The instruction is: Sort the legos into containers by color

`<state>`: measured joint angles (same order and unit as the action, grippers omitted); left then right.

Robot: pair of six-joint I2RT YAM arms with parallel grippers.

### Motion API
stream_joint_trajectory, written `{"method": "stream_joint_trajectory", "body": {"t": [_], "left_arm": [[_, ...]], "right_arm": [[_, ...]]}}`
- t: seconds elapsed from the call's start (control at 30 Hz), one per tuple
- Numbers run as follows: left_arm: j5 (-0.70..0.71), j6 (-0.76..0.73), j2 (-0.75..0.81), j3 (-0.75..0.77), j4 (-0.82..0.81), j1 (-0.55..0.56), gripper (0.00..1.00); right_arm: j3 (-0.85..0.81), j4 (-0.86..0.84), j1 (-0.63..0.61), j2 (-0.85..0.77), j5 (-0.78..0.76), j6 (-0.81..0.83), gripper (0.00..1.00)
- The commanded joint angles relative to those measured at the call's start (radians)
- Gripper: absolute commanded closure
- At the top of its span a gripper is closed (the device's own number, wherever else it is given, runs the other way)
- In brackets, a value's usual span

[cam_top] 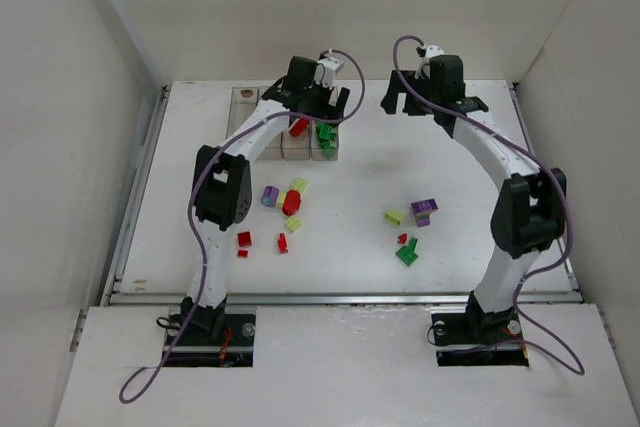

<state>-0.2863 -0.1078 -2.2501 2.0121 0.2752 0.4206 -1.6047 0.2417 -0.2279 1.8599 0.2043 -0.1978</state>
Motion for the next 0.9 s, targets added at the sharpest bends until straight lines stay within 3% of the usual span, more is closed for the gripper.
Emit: {"method": "stream_joint_trajectory", "body": {"t": [0.0, 0.07, 0.17, 0.3, 0.43, 0.53, 0.57, 0.67, 0.7, 0.87], "left_arm": [[0.142, -0.062, 0.202, 0.024, 0.059, 0.0, 0.01], [0.294, -0.105, 0.302, -0.022, 0.075, 0.0, 0.01], [0.413, -0.191, 0.478, -0.198, 0.085, 0.0, 0.01], [0.36, -0.337, 0.684, -0.569, 0.146, 0.01, 0.01], [0.343, -0.387, 0.757, -0.772, 0.188, 0.038, 0.01], [0.244, -0.55, 0.82, -0.861, 0.176, 0.038, 0.03], [0.224, -0.696, 0.837, -0.918, 0.147, 0.038, 0.03], [0.156, -0.924, 0.863, -0.996, 0.113, 0.029, 0.02], [0.141, -1.051, 0.863, -0.997, 0.104, 0.029, 0.0], [0.016, -1.286, 0.77, -0.98, 0.182, 0.0, 0.0]], "right_arm": [[0.031, 0.088, 0.009, -0.139, -0.211, 0.008, 0.0], [0.139, 0.062, -0.005, -0.233, -0.265, 0.059, 0.0], [0.302, 0.01, -0.089, -0.35, -0.442, 0.142, 0.0], [0.365, 0.01, -0.119, -0.399, -0.511, 0.1, 0.0], [0.377, -0.004, -0.16, -0.4, -0.459, 0.078, 0.0], [0.377, -0.03, -0.261, -0.386, -0.479, 0.147, 0.0], [0.377, -0.03, -0.287, -0.386, -0.479, 0.164, 0.0], [0.356, -0.039, -0.329, -0.357, -0.441, 0.184, 0.0], [0.356, -0.039, -0.338, -0.346, -0.41, 0.184, 0.0], [0.345, -0.039, -0.347, -0.358, -0.39, 0.175, 0.0]]}}
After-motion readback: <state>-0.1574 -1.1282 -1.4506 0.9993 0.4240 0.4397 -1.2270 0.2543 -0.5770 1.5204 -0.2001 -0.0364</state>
